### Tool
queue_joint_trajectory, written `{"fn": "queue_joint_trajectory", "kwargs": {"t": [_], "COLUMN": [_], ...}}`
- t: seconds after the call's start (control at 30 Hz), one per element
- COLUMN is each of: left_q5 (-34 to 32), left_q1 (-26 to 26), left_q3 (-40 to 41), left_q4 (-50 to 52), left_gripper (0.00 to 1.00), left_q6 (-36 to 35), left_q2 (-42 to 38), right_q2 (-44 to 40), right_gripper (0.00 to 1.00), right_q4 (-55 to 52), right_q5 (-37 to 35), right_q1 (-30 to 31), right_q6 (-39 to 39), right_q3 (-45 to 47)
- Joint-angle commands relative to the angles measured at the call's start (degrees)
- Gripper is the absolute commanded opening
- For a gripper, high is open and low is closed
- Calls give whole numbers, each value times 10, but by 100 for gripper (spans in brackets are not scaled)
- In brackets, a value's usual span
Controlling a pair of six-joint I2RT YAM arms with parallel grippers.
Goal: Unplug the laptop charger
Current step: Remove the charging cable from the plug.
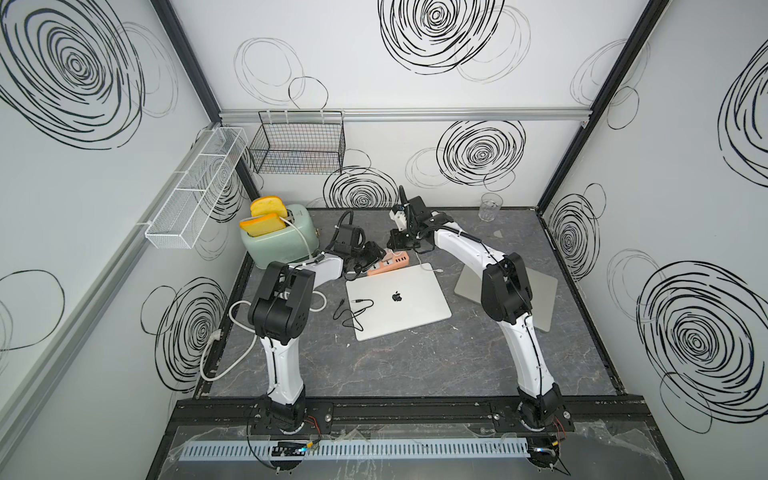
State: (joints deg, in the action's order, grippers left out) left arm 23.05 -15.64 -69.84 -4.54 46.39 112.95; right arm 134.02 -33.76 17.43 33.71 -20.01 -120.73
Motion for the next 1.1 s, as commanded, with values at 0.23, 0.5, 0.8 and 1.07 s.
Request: {"fn": "queue_joint_trajectory", "kwargs": {"t": [0.23,0.5,0.8,1.07], "left_q5": [-11,-8,-9,-13], "left_q1": [3,10,13,13], "left_q3": [27,46,52,56], "left_q4": [17,7,8,11], "left_gripper": [51,50,50,50], "left_q6": [-5,3,1,4], "left_q2": [15,16,16,22], "right_q2": [11,20,7,-8], "right_gripper": [0,0,0,0], "right_q4": [-61,-95,-91,-86], "right_q5": [13,4,7,7], "right_q1": [17,22,22,21], "right_q6": [2,-8,-8,-16], "right_q3": [-76,-119,-119,-119]}}
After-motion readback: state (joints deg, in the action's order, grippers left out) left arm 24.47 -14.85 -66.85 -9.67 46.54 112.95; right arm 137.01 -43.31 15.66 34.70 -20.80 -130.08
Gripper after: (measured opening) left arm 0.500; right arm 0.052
